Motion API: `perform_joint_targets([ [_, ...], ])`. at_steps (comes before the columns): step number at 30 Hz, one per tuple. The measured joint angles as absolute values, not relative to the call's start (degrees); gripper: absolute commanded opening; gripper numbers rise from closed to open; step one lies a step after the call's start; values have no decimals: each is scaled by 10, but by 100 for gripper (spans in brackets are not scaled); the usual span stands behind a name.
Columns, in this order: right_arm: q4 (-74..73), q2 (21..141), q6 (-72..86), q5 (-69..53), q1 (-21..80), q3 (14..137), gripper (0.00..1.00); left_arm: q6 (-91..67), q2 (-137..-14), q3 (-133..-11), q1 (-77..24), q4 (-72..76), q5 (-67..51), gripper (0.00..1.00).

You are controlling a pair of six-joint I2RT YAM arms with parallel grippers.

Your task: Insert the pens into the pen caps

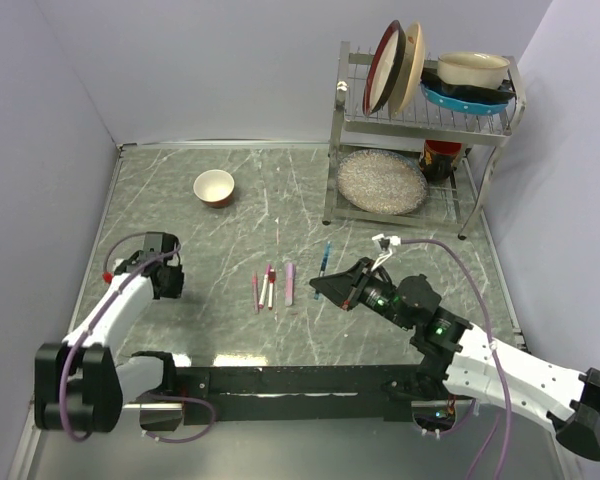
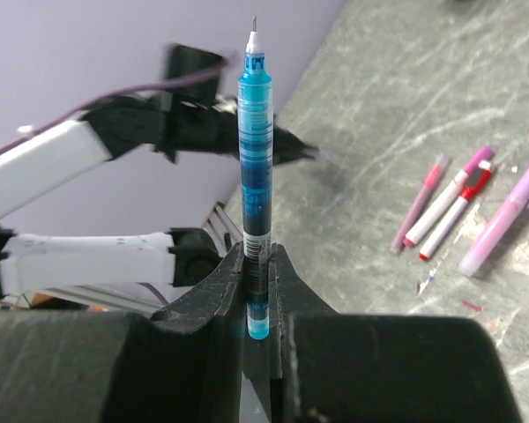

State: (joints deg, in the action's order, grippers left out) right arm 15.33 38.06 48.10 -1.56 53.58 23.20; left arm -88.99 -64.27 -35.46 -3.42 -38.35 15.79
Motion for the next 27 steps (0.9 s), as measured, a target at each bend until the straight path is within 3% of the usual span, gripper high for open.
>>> perform_joint_targets([
  [13,254,535,465,-170,536,229,0,-675,-437,-266,-147,-93,-44,1],
  [19,311,613,463,-222,543,229,0,-638,-412,-236,-195,57,-151,1],
  [27,335,672,463,-235,575,232,0,-629,-385,-224,-239,142,-214,1],
])
